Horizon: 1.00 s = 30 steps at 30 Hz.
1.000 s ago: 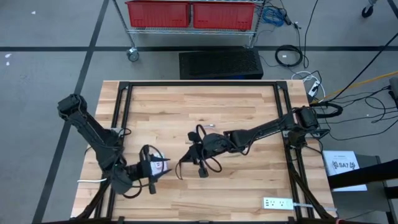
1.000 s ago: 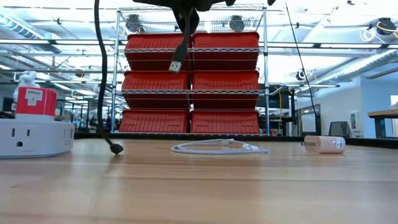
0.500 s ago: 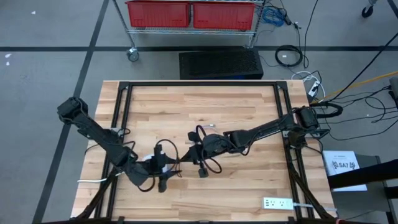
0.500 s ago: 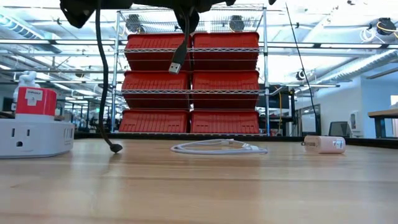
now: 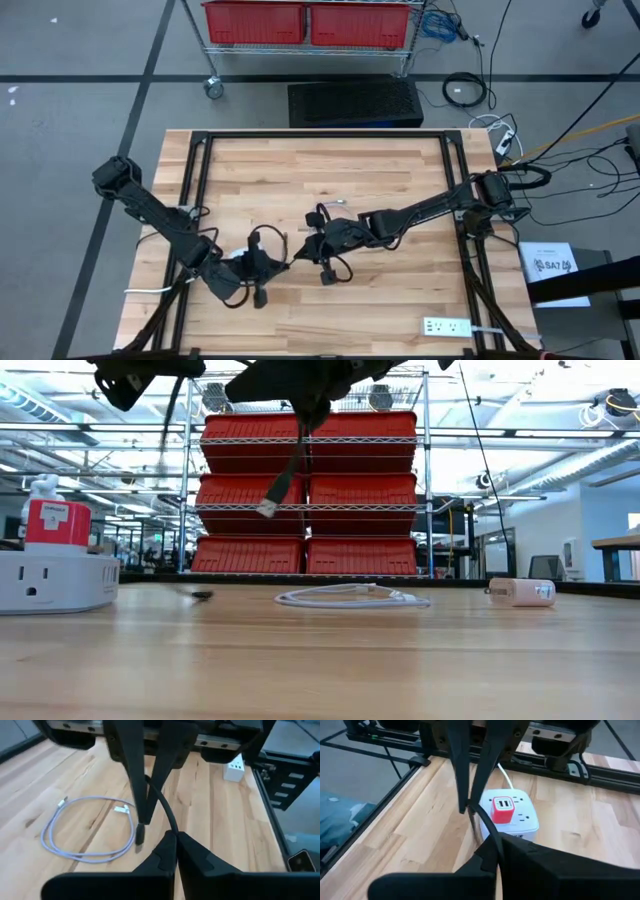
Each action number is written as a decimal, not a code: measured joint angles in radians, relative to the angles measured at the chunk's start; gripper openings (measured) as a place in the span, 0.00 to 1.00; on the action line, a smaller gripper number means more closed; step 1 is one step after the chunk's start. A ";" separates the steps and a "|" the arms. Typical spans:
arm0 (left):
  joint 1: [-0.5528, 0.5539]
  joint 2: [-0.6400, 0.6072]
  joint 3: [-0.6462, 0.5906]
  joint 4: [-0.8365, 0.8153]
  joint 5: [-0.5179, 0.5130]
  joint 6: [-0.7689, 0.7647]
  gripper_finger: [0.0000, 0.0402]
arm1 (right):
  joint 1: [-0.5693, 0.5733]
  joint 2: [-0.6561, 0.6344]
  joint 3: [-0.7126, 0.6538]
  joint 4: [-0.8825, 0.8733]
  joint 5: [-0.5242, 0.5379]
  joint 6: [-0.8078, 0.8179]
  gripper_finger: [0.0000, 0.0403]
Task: Insert USB
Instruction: Insert the black charger cable into the red charger adapter on the left white outlet extension
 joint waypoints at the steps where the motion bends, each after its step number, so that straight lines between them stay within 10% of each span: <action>1: 0.000 0.000 0.000 0.001 0.000 0.016 0.03 | 0.000 0.000 0.000 0.000 0.000 0.001 0.00; 12: 0.002 -0.087 0.000 -0.035 -0.047 0.070 0.01 | -0.013 -0.085 0.000 -0.078 0.014 0.062 0.21; 23: 0.002 -0.114 0.000 -0.046 -0.079 0.096 0.01 | -0.014 -0.278 -0.013 -0.425 0.264 0.109 0.43; 30: 0.002 -0.114 0.000 -0.051 -0.105 0.105 0.00 | -0.017 -0.284 -0.275 -0.089 0.203 0.240 0.44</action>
